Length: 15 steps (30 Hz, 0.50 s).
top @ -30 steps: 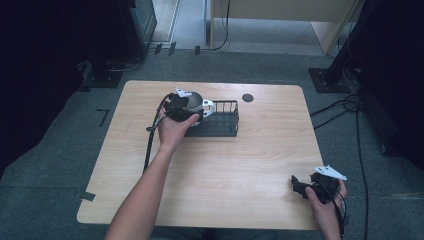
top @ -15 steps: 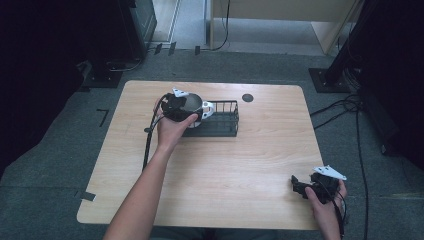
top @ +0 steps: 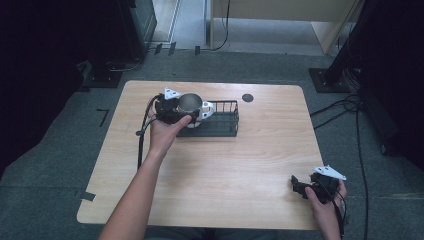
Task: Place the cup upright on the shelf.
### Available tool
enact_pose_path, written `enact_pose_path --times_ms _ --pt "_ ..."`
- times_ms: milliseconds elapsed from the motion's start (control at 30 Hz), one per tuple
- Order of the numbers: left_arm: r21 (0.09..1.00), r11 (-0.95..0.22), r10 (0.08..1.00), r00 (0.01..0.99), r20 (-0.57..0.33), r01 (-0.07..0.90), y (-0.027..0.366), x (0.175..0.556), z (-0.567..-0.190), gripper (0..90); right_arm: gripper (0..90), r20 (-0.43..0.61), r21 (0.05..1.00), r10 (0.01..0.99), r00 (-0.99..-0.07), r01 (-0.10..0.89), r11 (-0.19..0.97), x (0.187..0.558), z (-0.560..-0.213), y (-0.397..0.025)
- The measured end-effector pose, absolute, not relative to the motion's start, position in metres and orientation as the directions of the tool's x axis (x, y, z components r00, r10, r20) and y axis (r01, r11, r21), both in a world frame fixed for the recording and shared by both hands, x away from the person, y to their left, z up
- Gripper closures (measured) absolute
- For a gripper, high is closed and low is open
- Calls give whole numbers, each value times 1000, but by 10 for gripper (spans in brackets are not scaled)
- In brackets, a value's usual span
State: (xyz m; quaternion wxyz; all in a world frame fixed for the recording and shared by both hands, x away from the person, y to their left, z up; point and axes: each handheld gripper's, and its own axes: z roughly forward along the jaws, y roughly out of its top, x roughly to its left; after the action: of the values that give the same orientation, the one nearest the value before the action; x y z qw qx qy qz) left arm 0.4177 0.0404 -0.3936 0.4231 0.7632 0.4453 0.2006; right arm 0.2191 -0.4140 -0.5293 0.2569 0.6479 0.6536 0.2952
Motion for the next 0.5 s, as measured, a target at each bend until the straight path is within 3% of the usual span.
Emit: enact_pose_path --times_ms 500 --pt "841 -221 860 505 -70 494 79 378 -399 0 0 40 718 999 -28 696 -10 219 -529 -413"
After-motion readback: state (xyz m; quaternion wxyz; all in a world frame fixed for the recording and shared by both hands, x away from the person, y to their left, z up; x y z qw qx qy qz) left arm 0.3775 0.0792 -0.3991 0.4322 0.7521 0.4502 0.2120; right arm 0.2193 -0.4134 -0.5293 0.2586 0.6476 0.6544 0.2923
